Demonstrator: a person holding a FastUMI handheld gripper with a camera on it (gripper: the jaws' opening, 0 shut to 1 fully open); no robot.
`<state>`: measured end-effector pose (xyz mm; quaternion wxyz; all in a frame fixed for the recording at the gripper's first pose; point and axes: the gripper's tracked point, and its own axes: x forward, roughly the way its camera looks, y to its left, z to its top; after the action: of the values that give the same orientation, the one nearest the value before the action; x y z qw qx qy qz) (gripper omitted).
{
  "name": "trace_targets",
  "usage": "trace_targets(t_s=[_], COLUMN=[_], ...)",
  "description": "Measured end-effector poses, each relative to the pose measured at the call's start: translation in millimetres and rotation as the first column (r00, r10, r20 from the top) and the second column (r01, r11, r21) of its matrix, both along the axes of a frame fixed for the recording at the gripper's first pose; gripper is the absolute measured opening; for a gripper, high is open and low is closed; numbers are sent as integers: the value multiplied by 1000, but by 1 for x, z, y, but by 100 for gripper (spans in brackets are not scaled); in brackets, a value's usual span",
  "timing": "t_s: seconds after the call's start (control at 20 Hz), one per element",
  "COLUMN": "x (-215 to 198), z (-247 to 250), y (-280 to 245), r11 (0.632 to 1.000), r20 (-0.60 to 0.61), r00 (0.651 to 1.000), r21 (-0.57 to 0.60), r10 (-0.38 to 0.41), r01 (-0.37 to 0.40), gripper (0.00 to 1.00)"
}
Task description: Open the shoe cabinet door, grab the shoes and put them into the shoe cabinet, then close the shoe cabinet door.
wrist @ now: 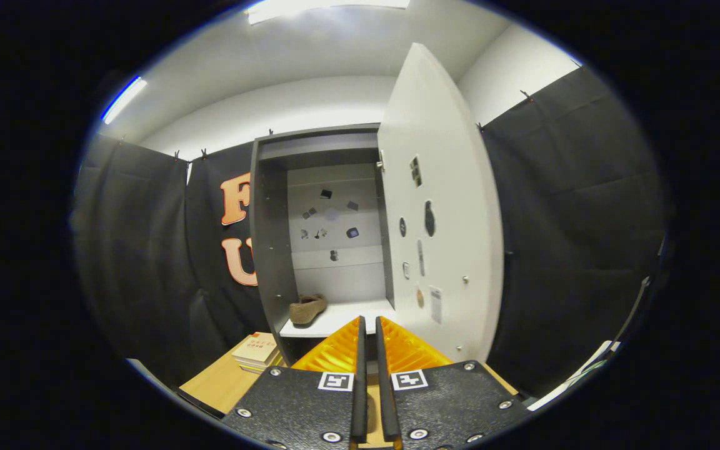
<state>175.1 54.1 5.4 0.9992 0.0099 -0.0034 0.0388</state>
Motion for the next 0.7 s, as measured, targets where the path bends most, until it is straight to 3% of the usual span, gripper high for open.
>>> trace_targets(t_s=[0.2,0.25,0.55,0.7], x=[27,30,58,70], z=[-15,-19,-42,-76], y=[41,55,101,109], r11=[1000,999,993,986], r20=[-52,-68,-85,-119], r00=[999,997,990,978], r21=[24,36,11,25], r10=[2,19,115,169], r01=[-1,-17,-114,-167], gripper=[27,35,63,66])
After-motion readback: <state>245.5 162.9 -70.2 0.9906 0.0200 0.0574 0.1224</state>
